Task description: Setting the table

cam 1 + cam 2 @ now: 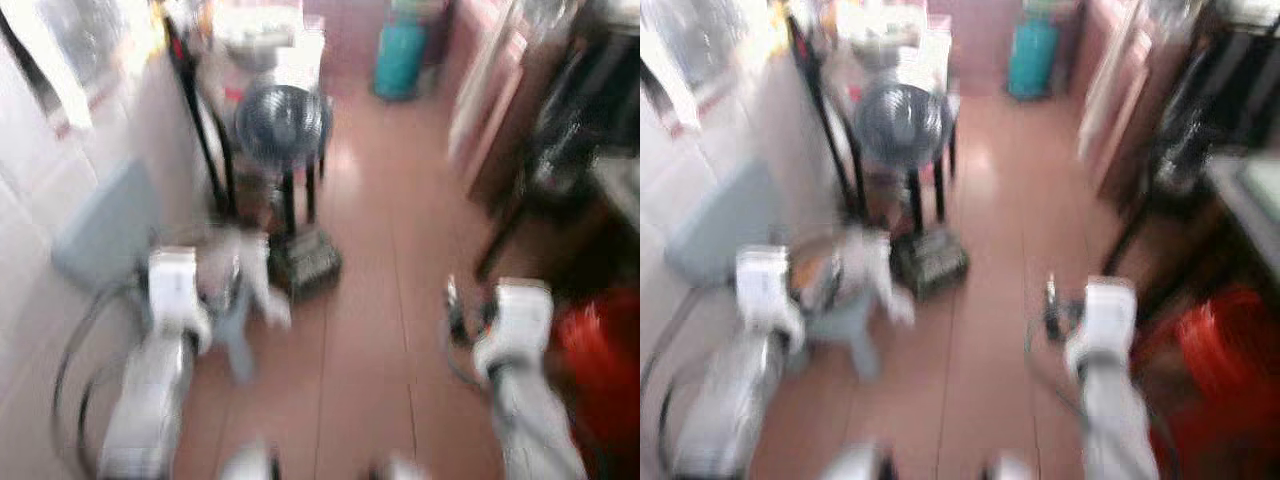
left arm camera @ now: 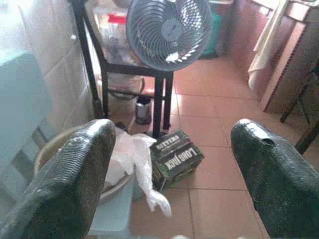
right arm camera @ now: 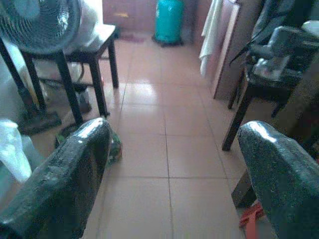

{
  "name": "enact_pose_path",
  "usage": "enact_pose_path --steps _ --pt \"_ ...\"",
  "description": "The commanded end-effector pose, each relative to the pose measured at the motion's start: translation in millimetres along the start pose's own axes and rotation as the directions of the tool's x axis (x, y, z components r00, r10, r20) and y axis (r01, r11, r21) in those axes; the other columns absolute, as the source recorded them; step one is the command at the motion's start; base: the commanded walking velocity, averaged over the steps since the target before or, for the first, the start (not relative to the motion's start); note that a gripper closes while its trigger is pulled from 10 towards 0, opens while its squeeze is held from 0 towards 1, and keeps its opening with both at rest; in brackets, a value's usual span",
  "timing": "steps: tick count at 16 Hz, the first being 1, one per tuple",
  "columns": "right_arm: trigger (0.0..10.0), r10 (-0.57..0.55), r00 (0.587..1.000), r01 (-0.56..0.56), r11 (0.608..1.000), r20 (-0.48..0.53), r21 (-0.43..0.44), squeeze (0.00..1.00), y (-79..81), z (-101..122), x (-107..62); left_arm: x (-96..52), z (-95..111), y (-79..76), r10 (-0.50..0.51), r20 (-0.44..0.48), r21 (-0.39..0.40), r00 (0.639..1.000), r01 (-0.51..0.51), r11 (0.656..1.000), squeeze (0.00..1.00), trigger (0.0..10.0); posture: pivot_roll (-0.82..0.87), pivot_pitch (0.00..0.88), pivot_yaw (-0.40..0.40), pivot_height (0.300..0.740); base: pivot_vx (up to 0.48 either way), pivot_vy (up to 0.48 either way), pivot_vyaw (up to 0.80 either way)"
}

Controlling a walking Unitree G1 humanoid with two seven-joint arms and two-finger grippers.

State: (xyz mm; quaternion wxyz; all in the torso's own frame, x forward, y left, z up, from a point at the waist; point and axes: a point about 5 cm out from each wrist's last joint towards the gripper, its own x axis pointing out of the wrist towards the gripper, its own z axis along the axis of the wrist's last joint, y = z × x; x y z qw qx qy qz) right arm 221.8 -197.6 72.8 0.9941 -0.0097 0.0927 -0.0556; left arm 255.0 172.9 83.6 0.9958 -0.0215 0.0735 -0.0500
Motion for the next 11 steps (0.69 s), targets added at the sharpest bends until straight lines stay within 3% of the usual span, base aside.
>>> enact_pose_path --steps 1,5,6,11 --pt "10.0 -0.016 1.000 0.016 1.000 0.004 -0.008 0.00 -4.6 2.4 0.5 1.5 2.2 -0.1 0.007 0.007 -0.005 1.000 -0.007 1.000 0.00 10.0 -0.03 0.000 0.012 0.740 0.000 0.000 0.00" --pt "10.0 -0.021 1.000 0.021 1.000 0.005 -0.001 0.00 -4.4 3.4 1.6 4.1 3.8 3.4 0.014 0.012 -0.089 1.000 -0.013 0.996 0.00 10.0 -0.03 0.000 0.012 0.740 0.000 0.000 0.00" --pt "10.0 -0.023 1.000 0.023 1.000 0.001 0.003 0.00 -4.4 3.0 1.7 4.2 3.9 3.0 0.001 0.012 -0.078 1.000 0.000 0.997 0.00 10.0 -0.03 0.000 0.012 0.740 0.000 0.000 0.00" --pt "10.0 -0.024 1.000 0.024 1.000 -0.008 0.001 0.00 -4.7 2.1 2.6 4.8 3.6 4.6 0.022 0.014 -0.074 1.000 -0.021 0.997 0.00 10.0 -0.03 0.000 0.009 0.740 0.000 0.065 -0.73"
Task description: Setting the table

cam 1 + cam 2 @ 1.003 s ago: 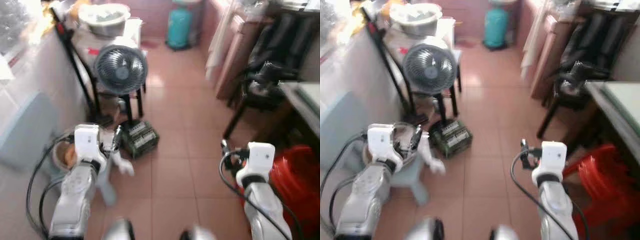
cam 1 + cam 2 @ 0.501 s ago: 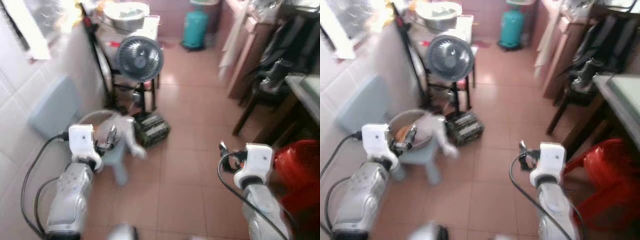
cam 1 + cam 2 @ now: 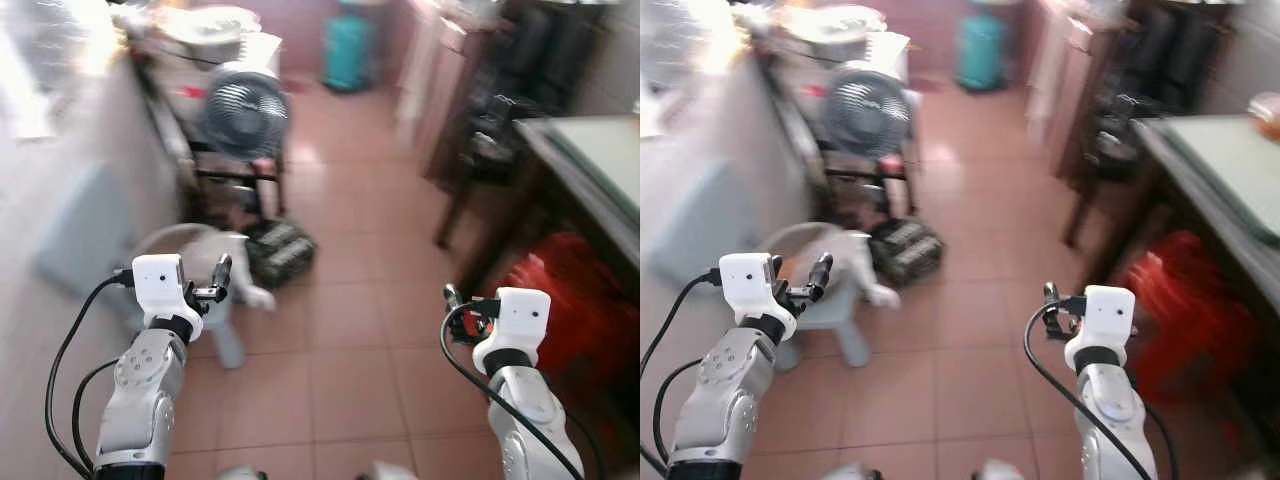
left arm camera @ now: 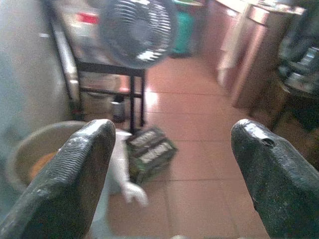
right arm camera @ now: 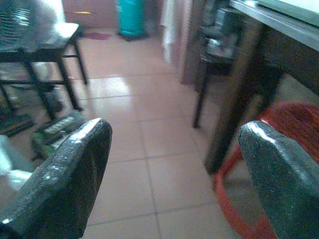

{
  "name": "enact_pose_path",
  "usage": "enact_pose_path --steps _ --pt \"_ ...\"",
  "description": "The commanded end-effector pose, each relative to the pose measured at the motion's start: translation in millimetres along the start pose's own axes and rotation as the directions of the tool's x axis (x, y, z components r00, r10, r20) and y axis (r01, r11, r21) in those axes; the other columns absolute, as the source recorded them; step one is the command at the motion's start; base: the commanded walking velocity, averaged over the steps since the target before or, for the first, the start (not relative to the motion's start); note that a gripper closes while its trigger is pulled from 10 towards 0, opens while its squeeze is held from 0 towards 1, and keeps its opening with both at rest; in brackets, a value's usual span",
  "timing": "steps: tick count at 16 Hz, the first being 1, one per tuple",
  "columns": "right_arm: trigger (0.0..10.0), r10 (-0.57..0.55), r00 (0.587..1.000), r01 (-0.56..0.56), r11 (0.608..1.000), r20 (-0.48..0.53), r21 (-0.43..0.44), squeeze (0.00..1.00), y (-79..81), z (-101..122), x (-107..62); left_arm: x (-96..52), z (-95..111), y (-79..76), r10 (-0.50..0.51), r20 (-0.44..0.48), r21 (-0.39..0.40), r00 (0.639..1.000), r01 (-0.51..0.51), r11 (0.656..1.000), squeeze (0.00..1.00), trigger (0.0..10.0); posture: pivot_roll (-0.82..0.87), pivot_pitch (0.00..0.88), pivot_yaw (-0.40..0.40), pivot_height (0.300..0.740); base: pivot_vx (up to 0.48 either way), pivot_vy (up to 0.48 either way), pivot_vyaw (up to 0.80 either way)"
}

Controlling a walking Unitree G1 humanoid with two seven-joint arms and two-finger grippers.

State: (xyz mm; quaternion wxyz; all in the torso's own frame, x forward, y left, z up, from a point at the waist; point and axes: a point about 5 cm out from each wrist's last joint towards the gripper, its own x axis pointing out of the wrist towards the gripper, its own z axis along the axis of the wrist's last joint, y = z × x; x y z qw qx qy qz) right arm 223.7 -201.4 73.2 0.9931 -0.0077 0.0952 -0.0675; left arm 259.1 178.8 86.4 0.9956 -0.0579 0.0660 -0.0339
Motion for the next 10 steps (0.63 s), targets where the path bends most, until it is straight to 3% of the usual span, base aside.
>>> enact_pose_path --steps 1,5,7,10 --pt "10.0 0.000 1.000 0.000 1.000 -0.004 -0.005 0.00 -0.7 1.1 0.0 1.8 -0.4 -1.4 -0.002 -0.006 -0.006 1.000 0.002 1.000 0.00 10.0 -0.03 0.000 0.009 0.740 0.000 0.000 -0.80" --pt "10.0 -0.001 1.000 0.001 1.000 -0.009 -0.005 0.00 -0.5 0.0 -0.7 2.2 -1.5 -0.8 0.001 -0.013 -0.008 1.000 -0.001 1.000 0.00 10.0 -0.03 0.000 0.010 0.740 0.000 0.000 -0.80" --pt "10.0 -0.002 1.000 0.002 1.000 -0.011 -0.004 0.00 -0.3 -0.7 -1.2 2.1 -2.3 -0.4 0.004 -0.019 -0.015 1.000 -0.005 1.000 0.00 10.0 -0.03 0.000 0.011 0.740 0.000 0.366 -0.80" --pt "10.0 0.000 1.000 0.000 1.000 -0.012 -0.003 0.00 1.1 -1.1 -0.9 2.6 -2.3 -1.0 0.001 -0.018 -0.012 1.000 -0.002 1.000 0.00 10.0 -0.03 0.000 0.014 0.740 0.000 0.000 -0.80"
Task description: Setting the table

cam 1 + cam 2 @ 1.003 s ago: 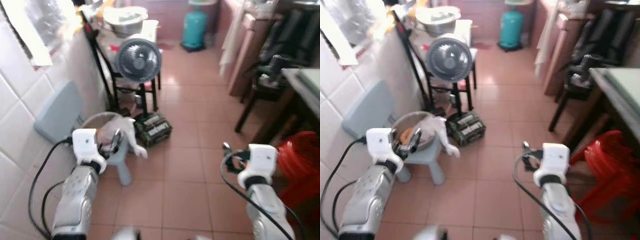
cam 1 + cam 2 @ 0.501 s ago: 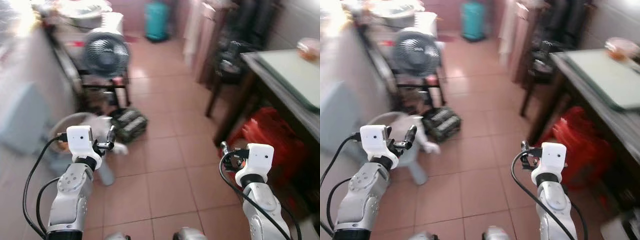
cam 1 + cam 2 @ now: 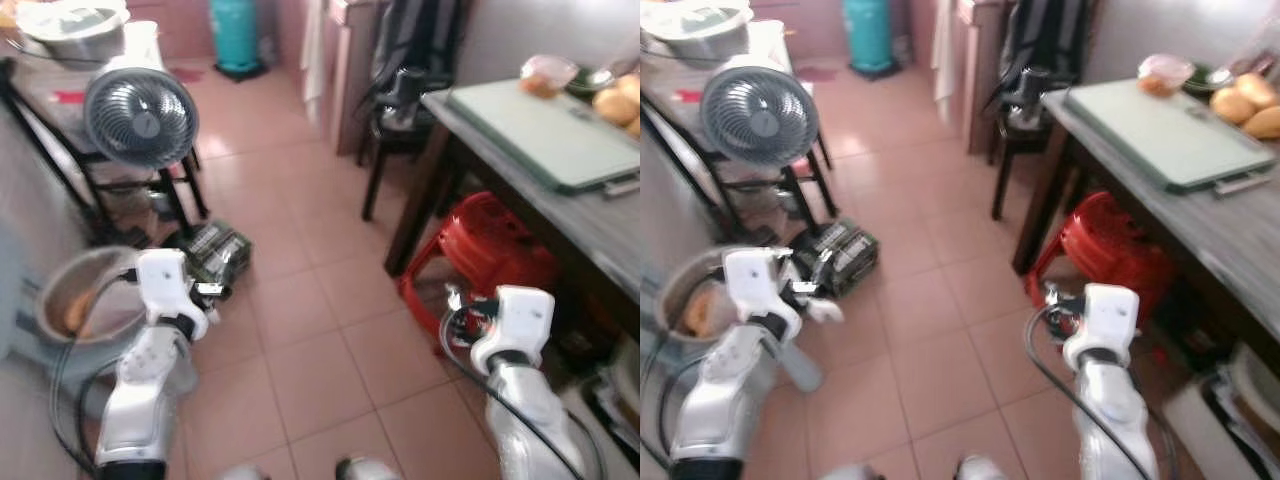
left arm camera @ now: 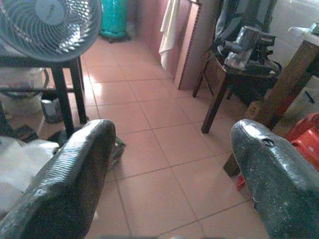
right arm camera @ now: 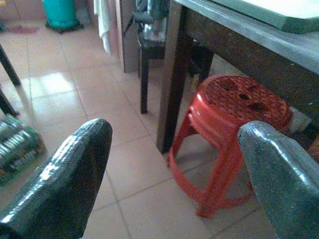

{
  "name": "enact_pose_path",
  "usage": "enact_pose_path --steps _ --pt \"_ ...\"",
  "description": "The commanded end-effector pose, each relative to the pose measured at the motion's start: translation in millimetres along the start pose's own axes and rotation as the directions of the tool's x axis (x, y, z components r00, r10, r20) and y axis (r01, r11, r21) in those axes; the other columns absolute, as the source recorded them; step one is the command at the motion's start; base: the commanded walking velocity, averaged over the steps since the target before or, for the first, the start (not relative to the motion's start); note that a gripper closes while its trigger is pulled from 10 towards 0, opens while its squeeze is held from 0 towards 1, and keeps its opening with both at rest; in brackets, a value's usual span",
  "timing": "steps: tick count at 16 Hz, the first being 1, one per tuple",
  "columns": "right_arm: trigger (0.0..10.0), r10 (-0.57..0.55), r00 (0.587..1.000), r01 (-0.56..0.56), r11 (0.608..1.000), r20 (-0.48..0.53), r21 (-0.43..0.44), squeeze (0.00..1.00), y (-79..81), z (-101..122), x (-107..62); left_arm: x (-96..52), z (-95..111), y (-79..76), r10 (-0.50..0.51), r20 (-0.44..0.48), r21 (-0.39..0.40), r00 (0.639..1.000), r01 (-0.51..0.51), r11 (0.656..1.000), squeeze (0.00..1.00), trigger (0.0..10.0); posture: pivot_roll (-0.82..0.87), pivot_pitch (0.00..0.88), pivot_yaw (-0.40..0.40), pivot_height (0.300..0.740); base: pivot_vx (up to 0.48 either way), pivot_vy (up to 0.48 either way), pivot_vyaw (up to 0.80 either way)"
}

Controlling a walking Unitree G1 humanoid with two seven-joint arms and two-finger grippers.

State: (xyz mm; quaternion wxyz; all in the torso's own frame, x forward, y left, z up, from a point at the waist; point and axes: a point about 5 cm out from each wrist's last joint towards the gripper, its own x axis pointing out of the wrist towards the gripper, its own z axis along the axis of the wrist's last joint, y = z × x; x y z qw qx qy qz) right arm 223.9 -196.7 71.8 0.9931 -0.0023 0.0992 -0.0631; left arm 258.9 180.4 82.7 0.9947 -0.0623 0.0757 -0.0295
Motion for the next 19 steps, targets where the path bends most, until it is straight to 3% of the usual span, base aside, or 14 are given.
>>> enact_pose_path --steps 1,5,7,10,11,12,19 --pt "10.0 -0.010 1.000 0.010 1.000 -0.002 -0.011 0.00 -3.1 1 -0.5 2.6 1 -3.5 -0.009 0.001 -0.003 1.000 0.009 1.000 0.00 10.0 -0.03 0.000 0.012 0.740 0.000 0.000 -0.80" --pt "10.0 -0.010 1.000 0.010 1.000 0.001 -0.009 0.00 -3.2 1 1.6 10.6 9 -2.9 -0.013 0.027 0.015 1.000 0.012 1.000 0.00 10.0 -0.03 0.000 0.006 0.740 0.000 0.000 -0.80" --pt "10.0 -0.010 1.000 0.010 1.000 0.001 -0.007 0.00 -2.9 1 0.3 7.8 6 -3.6 -0.018 0.025 0.025 1.000 0.017 1.000 0.00 10.0 -0.03 0.000 0.004 0.740 0.000 0.000 -0.80" --pt "10.0 -0.002 1.000 0.002 1.000 0.008 -0.001 0.00 -0.6 2 1.7 4.7 2 -13.0 -0.038 0.033 0.028 0.999 0.037 0.999 0.00 10.0 -0.03 0.000 -0.006 0.740 0.000 0.000 -0.80" --pt "10.0 0.003 1.000 -0.003 1.000 0.019 -0.004 0.00 1.2 5 4.4 5.5 3 -16.1 -0.034 0.030 -0.007 0.999 0.034 0.999 0.00 10.0 -0.03 0.000 -0.008 0.740 0.000 0.000 -0.80" --pt "10.0 0.002 1.000 -0.002 1.000 0.022 -0.004 0.00 0.9 6 5.9 7.2 4 -16.2 -0.048 0.033 -0.038 0.998 0.050 0.998 0.00 10.0 -0.03 0.000 -0.009 0.740 0.000 0.000 -0.80" --pt "10.0 -0.003 1.000 0.003 1.000 0.013 -0.004 0.00 0.9 2 4.1 6.5 0 -8.0 -0.018 0.018 -0.020 1.000 0.019 1.000 0.00 10.0 -0.03 0.000 0.001 0.740 0.000 0.000 -0.80"
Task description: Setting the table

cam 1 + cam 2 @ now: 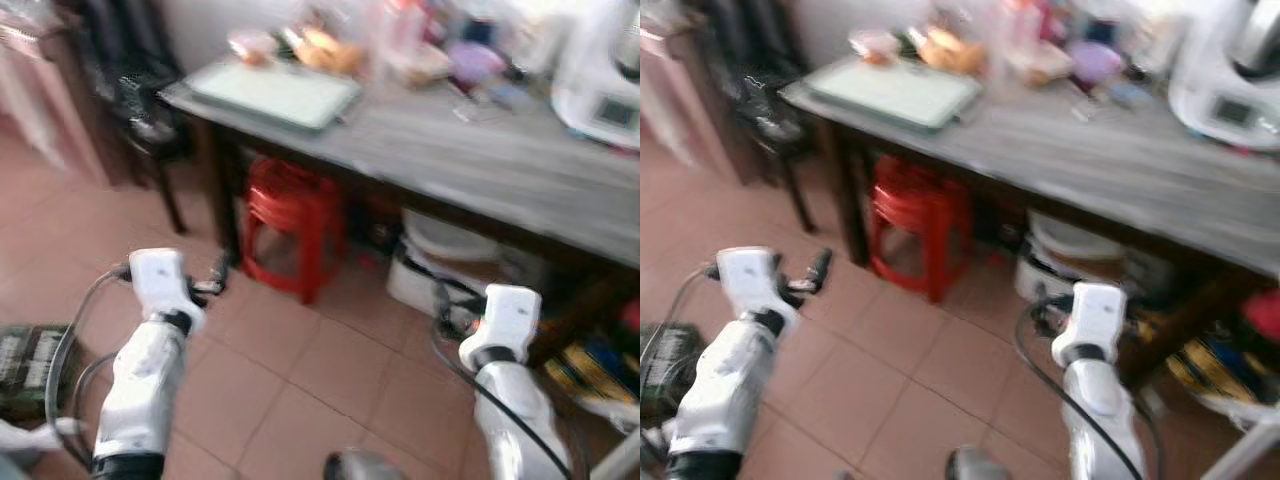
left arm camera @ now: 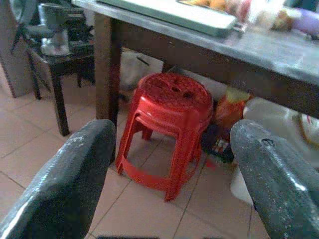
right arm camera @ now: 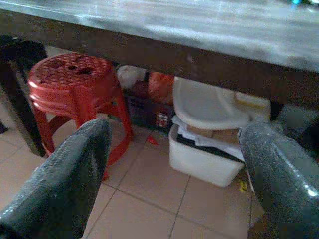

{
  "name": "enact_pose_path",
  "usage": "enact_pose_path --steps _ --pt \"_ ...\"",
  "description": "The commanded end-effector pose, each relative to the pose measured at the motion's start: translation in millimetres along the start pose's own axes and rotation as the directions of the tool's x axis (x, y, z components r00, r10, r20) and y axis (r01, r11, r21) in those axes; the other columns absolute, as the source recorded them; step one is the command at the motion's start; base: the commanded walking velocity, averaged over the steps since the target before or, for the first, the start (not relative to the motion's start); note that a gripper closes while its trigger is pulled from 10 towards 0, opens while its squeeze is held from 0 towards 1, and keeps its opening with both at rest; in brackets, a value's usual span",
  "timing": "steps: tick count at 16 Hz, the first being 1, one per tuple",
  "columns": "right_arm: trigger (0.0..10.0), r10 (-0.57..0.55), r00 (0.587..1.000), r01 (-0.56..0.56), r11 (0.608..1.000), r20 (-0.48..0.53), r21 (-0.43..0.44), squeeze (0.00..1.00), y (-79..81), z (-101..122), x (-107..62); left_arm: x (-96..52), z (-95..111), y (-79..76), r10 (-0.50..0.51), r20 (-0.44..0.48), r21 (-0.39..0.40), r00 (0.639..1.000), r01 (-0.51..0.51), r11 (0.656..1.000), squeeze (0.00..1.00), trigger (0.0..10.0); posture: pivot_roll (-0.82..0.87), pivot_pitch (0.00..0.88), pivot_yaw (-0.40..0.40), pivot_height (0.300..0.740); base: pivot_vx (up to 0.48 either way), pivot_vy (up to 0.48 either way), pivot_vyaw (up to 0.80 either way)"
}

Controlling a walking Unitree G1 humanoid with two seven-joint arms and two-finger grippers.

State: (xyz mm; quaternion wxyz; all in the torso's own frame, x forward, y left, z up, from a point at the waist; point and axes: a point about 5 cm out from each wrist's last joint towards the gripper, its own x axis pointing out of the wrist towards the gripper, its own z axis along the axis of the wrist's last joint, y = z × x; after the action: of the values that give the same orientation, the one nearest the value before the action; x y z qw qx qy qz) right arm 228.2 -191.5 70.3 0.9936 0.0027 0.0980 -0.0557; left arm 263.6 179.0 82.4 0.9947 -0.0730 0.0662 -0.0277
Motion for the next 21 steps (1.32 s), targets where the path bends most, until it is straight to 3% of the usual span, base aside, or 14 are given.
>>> enact_pose_path --steps 1,5,6,7,9,10,11,12,13,15,21 --pt "10.0 -0.018 1.000 0.018 1.000 0.012 -0.012 0.00 -3.9 3 0.4 2.0 1 -9.1 -0.032 0.004 0.009 0.999 0.032 0.999 0.00 10.0 -0.03 0.000 0.005 0.740 0.000 0.000 -0.80" --pt "10.0 -0.024 0.999 0.024 1.000 0.025 -0.003 0.00 -2.7 6 3.8 4.7 5 -9.1 -0.024 0.009 0.016 1.000 0.024 1.000 0.00 10.0 -0.03 0.000 0.016 0.740 0.000 0.000 -0.80" --pt "10.0 -0.026 0.999 0.026 1.000 0.026 -0.004 0.00 -3.7 6 5.0 4.7 6 -13.4 -0.054 0.010 0.058 0.998 0.054 0.997 0.00 10.0 -0.03 0.000 0.016 0.740 0.000 0.000 -0.80" --pt "10.0 -0.026 0.999 0.026 1.000 0.028 -0.005 0.00 -4.0 6 5.2 4.2 6 -17.4 -0.098 0.016 0.031 0.995 0.098 0.995 0.00 10.0 -0.03 0.000 0.015 0.740 0.000 0.000 -0.80" --pt "10.0 -0.026 0.999 0.026 1.000 0.031 -0.008 0.00 -4.4 6 4.9 3.5 8 -16.1 -0.077 0.029 0.056 0.997 0.075 0.996 0.00 10.0 -0.03 0.000 0.014 0.740 0.000 0.000 -0.80" --pt "10.0 -0.011 0.997 0.015 0.999 0.078 -0.047 0.00 -2.7 15 2.5 -0.3 7 -15.5 -0.075 0.028 0.023 0.997 0.075 0.997 0.00 10.0 -0.03 0.000 0.012 0.740 0.000 0.000 -0.80" --pt "10.0 0.002 0.992 0.007 0.997 0.123 -0.072 0.00 0.2 24 0.3 -3.5 6 -14.0 -0.067 0.027 0.065 0.997 0.065 0.996 0.00 10.0 -0.03 0.000 0.010 0.740 0.000 0.000 -0.80" --pt "10.0 0.009 0.985 -0.001 0.999 0.172 -0.047 0.00 3.7 35 -3.3 -10.4 -3 -12.4 0.004 -0.083 0.049 0.997 0.000 0.999 0.00 10.0 -0.03 0.000 0.006 0.740 0.000 0.000 0.00" --pt "10.0 -0.001 0.982 0.011 0.999 0.187 -0.051 0.00 3.0 38 -7.2 -16.2 6 -20.9 -0.166 0.036 0.026 0.985 0.165 0.986 0.00 10.0 -0.03 0.000 0.009 0.740 0.000 0.000 0.00" --pt "10.0 0.015 0.977 0.007 0.995 0.212 -0.102 0.00 0.3 42 -12.9 -21.7 7 -11.0 -0.024 0.055 0.093 0.998 0.019 0.995 0.00 10.0 -0.03 0.000 0.016 0.740 0.000 0.000 0.00" --pt "10.0 0.038 0.979 -0.020 0.995 0.200 -0.094 0.00 4.0 40 -10.5 -16.4 9 -19.3 -0.093 0.031 0.100 0.995 0.090 0.991 0.00 10.0 -0.03 0.000 0.018 0.740 0.000 -0.136 0.00"
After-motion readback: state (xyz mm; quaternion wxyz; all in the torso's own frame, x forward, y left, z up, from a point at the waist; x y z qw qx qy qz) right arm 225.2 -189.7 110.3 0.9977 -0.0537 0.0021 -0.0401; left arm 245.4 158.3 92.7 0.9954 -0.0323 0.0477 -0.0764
